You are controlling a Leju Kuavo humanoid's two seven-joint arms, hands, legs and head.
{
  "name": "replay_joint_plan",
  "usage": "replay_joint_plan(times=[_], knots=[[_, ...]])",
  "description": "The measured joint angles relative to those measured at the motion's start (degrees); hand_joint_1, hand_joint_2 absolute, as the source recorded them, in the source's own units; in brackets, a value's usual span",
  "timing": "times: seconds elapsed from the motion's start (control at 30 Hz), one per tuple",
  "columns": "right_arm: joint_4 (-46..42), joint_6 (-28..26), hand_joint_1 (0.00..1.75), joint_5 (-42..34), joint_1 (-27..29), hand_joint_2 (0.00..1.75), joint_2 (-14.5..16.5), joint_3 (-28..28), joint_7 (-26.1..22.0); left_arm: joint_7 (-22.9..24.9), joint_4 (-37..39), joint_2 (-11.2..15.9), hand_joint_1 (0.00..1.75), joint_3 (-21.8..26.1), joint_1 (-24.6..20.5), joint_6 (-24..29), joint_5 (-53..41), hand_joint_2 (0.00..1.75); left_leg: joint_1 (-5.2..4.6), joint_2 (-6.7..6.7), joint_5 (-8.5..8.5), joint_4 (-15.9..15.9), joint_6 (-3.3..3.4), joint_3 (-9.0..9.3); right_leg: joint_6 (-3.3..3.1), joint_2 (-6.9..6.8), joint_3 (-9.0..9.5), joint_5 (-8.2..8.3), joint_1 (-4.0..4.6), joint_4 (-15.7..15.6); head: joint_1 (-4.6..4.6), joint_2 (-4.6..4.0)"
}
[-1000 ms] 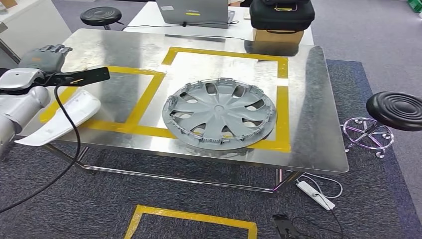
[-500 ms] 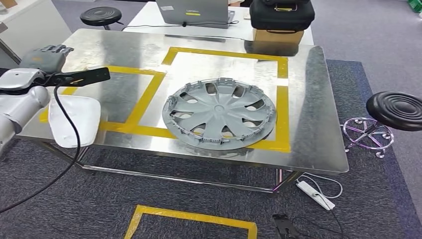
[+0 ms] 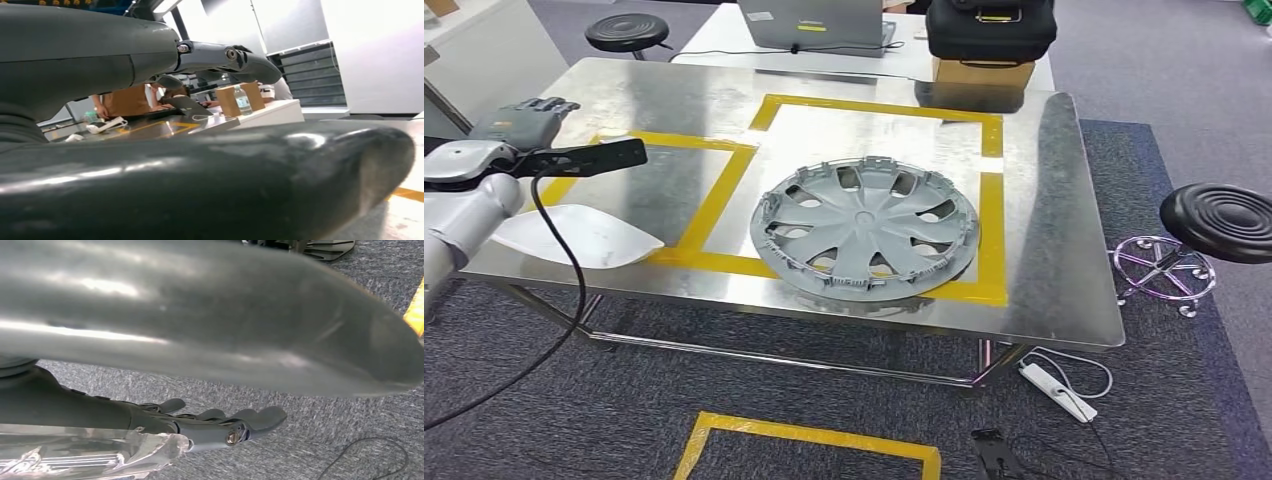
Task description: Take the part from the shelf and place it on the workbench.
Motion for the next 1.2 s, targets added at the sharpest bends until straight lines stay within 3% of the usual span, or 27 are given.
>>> replay_joint_plan(times=[0.23, 0.4, 0.47, 0.53, 0.6, 0.63, 0.67, 0.73, 0.8, 0.9, 0.93, 1.0, 1.07, 1.1, 1.13, 1.2], knots=[[0.0, 0.2, 0.0, 0.0, 0.0, 0.0, 0.0, 0.0, -0.2, -0.7, 0.0, 0.2, 0.0, 0.9, 0.3, -0.2, 0.1, 0.0, -0.34, -0.01, -0.15, 0.0, 0.23, 0.0, 0.14, 0.0, 0.01, -0.04, -0.3, 0.0, 0.0, 0.0], [0.0, 0.2, 0.0, 0.0, 0.0, 0.0, 0.1, 0.0, -0.2, -1.1, 0.0, 0.4, 0.0, 1.1, 0.3, -0.2, 0.1, 0.0, -0.38, 0.07, -0.03, -0.3, 0.87, 0.23, 0.75, 0.0, -0.03, -0.23, -0.56, 0.0, -0.02, 0.0], [0.0, 0.2, 0.0, 0.0, -0.1, 0.0, 0.2, 0.0, -0.2, -1.2, 0.0, 0.4, 0.0, 1.2, 0.3, -0.2, 0.1, 0.0, 0.02, 0.24, 0.2, -0.8, 1.16, 0.54, 1.1, -0.06, -1.35, -2.28, -0.52, 3.0, 0.14, -0.01], [0.0, 0.2, 0.0, 0.0, -0.1, 0.0, 0.2, 0.0, -0.2, -1.4, 0.0, 0.4, 0.0, 1.2, 0.4, -0.2, 0.1, 0.0, 0.15, 0.37, 0.21, -0.8, 1.22, 0.62, 1.38, -0.13, -4.7, -5.96, -0.69, 10.2, 0.25, 0.0], [0.0, 0.2, 0.0, 0.0, 0.0, 0.0, 0.2, 0.0, -0.2, -1.5, 0.0, 0.4, 0.0, 1.3, 0.8, -0.2, 0.1, 0.0, 0.27, 0.44, 0.19, -0.8, 1.15, 0.62, 1.7, -0.16, -7.68, -7.66, -0.92, 16.2, 0.22, 0.0], [0.0, 0.2, 0.0, 0.0, 0.0, 0.0, 0.2, 0.0, -0.2, -1.5, 0.0, 0.4, 0.0, 1.3, 0.9, -0.2, 0.1, 0.0, 0.41, 0.44, 0.17, -0.8, 1.02, 0.62, 1.87, -0.18, -7.9, -6.93, -1.03, 16.5, 0.24, 0.0], [0.0, 0.2, 0.0, 0.0, 0.0, 0.0, 0.2, 0.0, -0.2, -1.5, 0.0, 0.4, 0.0, 1.3, 1.0, -0.2, 0.2, 0.0, 0.63, 0.42, 0.14, -0.7, 0.79, 0.62, 2.06, -0.21, -6.93, -5.15, -1.19, 14.3, 0.23, 0.0], [0.0, 0.2, 0.0, 0.0, -0.1, 0.0, 0.2, 0.0, -0.3, -1.6, 0.0, 0.4, 0.0, 1.3, 0.9, -0.2, 0.3, 0.0, 1.02, 0.33, 0.04, -0.4, -0.06, 0.53, 2.54, -0.26, -2.99, -1.46, -1.53, 6.6, 0.29, 0.0], [0.0, 0.2, 0.0, 0.0, -0.3, 0.0, 0.3, 0.0, -0.3, -1.6, 0.0, 0.5, 0.0, 1.4, 0.8, -0.2, 0.5, 0.0, 1.09, 0.18, 0.19, -0.1, -1.12, 0.36, 2.19, -0.03, -0.59, -0.09, -1.59, 2.0, 0.33, 0.0], [0.1, 0.2, 0.0, 0.0, -0.4, 0.0, 0.4, 0.0, -0.3, -1.8, 0.0, 0.5, 0.0, 1.8, 0.8, -0.3, 0.6, 0.0, 1.21, 0.07, 0.72, -0.2, -2.34, 0.21, 0.56, 0.22, -1.01, 0.17, -1.37, 1.8, 0.34, 0.0], [0.1, 0.2, 0.0, 0.0, -0.4, 0.0, 0.4, 0.0, -0.3, -1.9, 0.0, 0.5, 0.0, 2.0, 0.9, -0.3, 0.6, 0.0, 1.26, 0.18, 0.02, 0.2, -2.57, -0.07, -0.07, 0.24, -1.25, 0.47, -1.37, 1.8, 0.2, 0.0], [0.1, 0.2, 0.0, 0.0, -0.4, 0.0, 0.4, 0.0, -0.3, -2.0, 0.0, 0.6, 0.0, 2.2, 0.9, -0.3, 0.6, 0.0, 1.19, 0.42, -3.67, 4.6, -2.75, -1.81, -1.15, 0.25, -1.86, 1.16, -1.37, 1.5, -0.13, 0.0], [0.1, 0.2, 0.0, 0.0, -0.4, 0.0, 0.4, 0.0, -0.3, -2.0, 0.0, 0.6, 0.0, 2.3, 1.0, -0.4, 0.6, 0.0, 1.0, 0.47, -8.22, 12.2, -2.75, -4.55, -1.69, 0.25, -2.71, 1.85, -1.11, 1.5, -0.34, 0.0], [0.1, 0.2, 0.0, 0.0, -0.3, 0.0, 0.4, 0.0, -0.3, -2.0, 0.0, 0.6, 0.0, 2.3, 1.1, -0.4, 0.6, 0.0, 0.94, 0.47, -9.48, 15.1, -2.68, -5.38, -1.83, 0.23, -3.19, 2.24, -0.95, 1.5, -0.38, 0.0], [0.1, 0.2, 0.0, 0.0, -0.3, 0.0, 0.4, 0.0, -0.3, -2.0, 0.0, 0.6, 0.0, 2.3, 1.3, -0.4, 0.5, 0.0, 0.89, 0.47, -9.66, 16.2, -2.52, -5.32, -1.92, 0.22, -3.69, 2.66, -0.79, 1.5, -0.4, -0.01], [0.1, 0.2, 0.0, 0.0, -0.4, 0.0, 0.4, 0.0, -0.3, -2.0, 0.0, 0.5, 0.0, 2.3, 1.3, -0.4, 0.5, 0.0, 0.66, 0.47, -7.57, 12.7, -2.01, -2.22, -1.88, 0.2, -4.7, 3.53, -0.59, 1.5, -0.41, -0.01]])
